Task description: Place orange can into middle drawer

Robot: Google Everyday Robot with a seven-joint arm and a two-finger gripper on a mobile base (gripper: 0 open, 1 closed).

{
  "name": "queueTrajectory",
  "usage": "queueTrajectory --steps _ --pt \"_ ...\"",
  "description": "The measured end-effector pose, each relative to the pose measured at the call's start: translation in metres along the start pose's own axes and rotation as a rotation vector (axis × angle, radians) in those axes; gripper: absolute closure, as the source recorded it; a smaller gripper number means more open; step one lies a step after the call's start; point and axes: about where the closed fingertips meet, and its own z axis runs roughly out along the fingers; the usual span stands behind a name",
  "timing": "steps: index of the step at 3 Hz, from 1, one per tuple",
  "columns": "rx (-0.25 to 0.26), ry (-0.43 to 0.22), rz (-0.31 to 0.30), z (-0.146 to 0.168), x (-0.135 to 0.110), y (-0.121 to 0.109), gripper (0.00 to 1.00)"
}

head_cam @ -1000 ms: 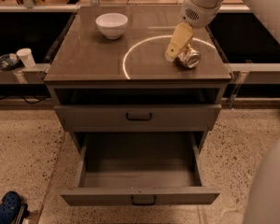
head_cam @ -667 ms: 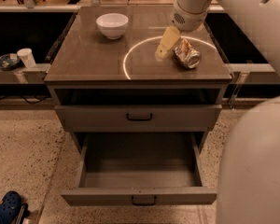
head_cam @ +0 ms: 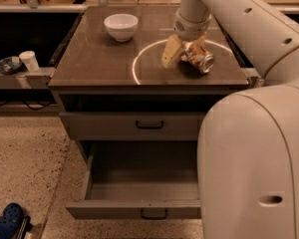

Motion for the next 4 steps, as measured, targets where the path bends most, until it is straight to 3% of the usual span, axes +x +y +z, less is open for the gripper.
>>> queueTrajectory --steps 1,2,3,4 --pt "-0.016 0.009 0.017 0.010 -0.002 -0.002 0.46" --pt "-0.067 -0.007 -0.021 0.013 0.008 -0.002 0.69" --pt "-0.152 -0.080 -0.137 0.006 0.013 0.008 0.92" --pt "-0.282 -0.258 -0.364 -0.025 0.012 0.042 1.00"
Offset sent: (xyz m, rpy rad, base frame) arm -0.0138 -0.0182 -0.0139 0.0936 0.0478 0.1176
